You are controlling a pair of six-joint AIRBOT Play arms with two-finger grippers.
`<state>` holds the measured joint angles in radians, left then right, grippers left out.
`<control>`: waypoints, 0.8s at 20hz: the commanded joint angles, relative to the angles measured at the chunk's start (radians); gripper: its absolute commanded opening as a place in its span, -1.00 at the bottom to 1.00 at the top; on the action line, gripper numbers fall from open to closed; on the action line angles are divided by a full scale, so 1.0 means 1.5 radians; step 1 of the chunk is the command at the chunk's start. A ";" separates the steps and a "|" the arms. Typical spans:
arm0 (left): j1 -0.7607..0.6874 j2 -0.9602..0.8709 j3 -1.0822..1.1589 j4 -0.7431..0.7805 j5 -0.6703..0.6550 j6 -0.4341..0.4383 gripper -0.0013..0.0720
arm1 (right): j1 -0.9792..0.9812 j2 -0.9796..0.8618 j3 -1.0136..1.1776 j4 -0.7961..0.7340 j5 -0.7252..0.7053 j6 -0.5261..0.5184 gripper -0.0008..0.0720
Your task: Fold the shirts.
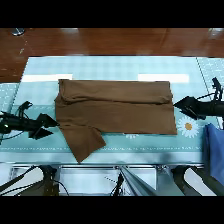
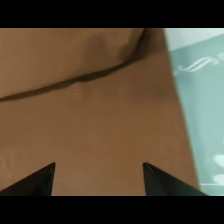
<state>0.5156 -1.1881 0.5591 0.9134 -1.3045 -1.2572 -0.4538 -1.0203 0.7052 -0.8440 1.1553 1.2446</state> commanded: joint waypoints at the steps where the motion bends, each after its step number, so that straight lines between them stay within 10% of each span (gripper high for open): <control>1: -0.038 0.020 -0.091 -0.124 0.077 0.075 0.96 | -0.003 0.026 -0.045 0.090 0.032 -0.100 0.74; 6: -0.160 0.006 -0.116 -0.161 0.140 0.063 0.94 | -0.053 0.026 -0.023 -0.032 0.013 0.000 0.75; 7: -0.168 0.006 -0.114 -0.160 0.131 0.072 0.51 | -0.085 0.026 -0.020 -0.087 0.014 0.029 0.75; 8: -0.168 0.006 -0.111 -0.161 0.114 0.093 -0.69 | -0.114 0.026 -0.020 -0.147 0.024 0.058 0.75; 9: -0.164 0.007 -0.108 -0.161 0.099 0.112 -0.90 | -0.140 0.026 -0.020 -0.218 0.054 0.090 0.75; 16: -0.153 0.007 -0.092 -0.174 0.095 0.117 -0.90 | -0.099 0.005 -0.100 -0.243 0.101 0.135 0.74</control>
<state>0.2867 -1.1774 0.4168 0.6666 -1.1549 -1.0901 -0.6312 -0.9936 0.5880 -1.2049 1.2976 1.4334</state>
